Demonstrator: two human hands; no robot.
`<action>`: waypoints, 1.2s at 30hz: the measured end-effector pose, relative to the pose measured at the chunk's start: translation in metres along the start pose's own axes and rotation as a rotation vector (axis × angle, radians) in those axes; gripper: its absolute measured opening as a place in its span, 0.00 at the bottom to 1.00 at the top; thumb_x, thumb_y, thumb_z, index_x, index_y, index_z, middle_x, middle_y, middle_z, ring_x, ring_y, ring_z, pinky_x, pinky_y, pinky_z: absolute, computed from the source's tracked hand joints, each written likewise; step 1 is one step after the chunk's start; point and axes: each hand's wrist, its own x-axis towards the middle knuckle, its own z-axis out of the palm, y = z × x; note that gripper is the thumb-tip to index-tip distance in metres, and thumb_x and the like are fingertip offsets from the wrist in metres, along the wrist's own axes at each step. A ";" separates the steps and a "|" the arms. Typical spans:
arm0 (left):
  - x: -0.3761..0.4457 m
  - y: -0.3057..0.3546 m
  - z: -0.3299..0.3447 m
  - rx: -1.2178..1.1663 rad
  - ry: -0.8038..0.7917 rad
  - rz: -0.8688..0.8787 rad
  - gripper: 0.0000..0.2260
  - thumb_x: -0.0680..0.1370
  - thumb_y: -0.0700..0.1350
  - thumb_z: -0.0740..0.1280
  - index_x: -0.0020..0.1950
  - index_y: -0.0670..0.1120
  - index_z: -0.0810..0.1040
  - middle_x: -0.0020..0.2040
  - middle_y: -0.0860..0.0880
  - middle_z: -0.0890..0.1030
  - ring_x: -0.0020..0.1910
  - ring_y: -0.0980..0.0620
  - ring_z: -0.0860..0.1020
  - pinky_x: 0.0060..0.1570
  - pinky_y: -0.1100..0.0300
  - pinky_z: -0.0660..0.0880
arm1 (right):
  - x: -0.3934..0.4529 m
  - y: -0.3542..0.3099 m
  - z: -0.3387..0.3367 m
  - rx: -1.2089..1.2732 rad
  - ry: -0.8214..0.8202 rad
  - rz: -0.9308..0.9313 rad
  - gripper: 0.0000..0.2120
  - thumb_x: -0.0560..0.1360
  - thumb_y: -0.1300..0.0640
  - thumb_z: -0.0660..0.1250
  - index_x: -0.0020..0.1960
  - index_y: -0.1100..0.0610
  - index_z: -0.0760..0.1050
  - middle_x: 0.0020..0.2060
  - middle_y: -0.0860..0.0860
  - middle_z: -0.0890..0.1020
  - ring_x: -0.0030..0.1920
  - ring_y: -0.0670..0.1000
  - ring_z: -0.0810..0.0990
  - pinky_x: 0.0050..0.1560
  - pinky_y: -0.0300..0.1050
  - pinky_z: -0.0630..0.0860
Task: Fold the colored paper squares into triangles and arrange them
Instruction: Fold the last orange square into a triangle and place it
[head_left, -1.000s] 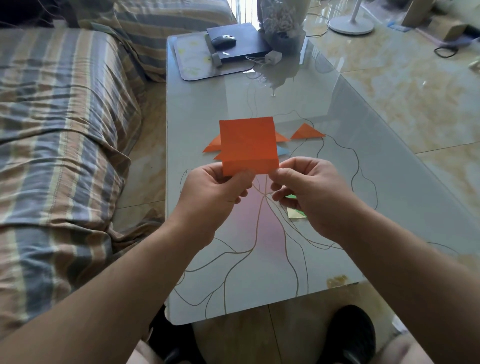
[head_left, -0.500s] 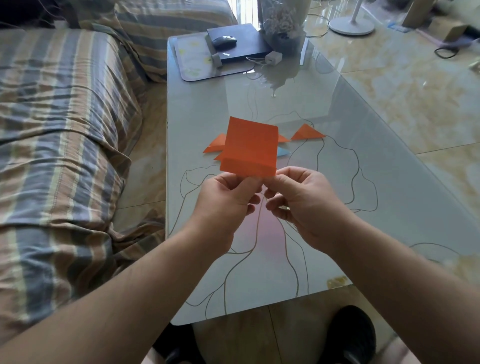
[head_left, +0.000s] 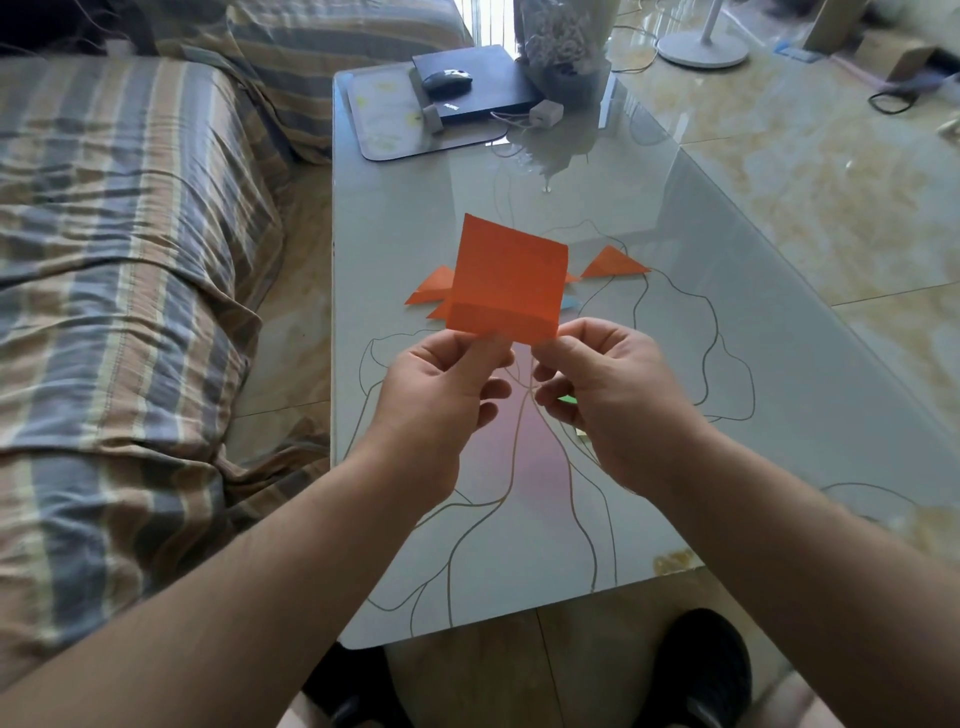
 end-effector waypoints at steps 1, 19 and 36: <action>0.000 0.000 0.000 0.001 -0.002 0.002 0.07 0.77 0.52 0.74 0.45 0.50 0.83 0.44 0.50 0.86 0.43 0.50 0.84 0.52 0.49 0.81 | 0.000 0.000 0.000 0.009 0.007 0.006 0.09 0.80 0.57 0.72 0.41 0.57 0.79 0.34 0.52 0.82 0.33 0.51 0.80 0.43 0.49 0.79; 0.007 -0.001 -0.007 -0.160 0.086 -0.003 0.03 0.83 0.50 0.67 0.50 0.54 0.79 0.44 0.52 0.85 0.44 0.49 0.82 0.48 0.50 0.77 | 0.001 0.000 0.001 0.039 0.010 0.089 0.10 0.79 0.61 0.71 0.39 0.56 0.79 0.34 0.53 0.82 0.33 0.52 0.79 0.44 0.50 0.78; 0.041 -0.004 -0.031 0.314 0.090 0.232 0.09 0.81 0.43 0.68 0.59 0.52 0.74 0.47 0.44 0.84 0.46 0.44 0.86 0.49 0.43 0.85 | 0.016 -0.015 -0.029 -0.286 0.023 0.122 0.12 0.76 0.70 0.66 0.49 0.54 0.81 0.42 0.54 0.84 0.36 0.52 0.81 0.43 0.47 0.77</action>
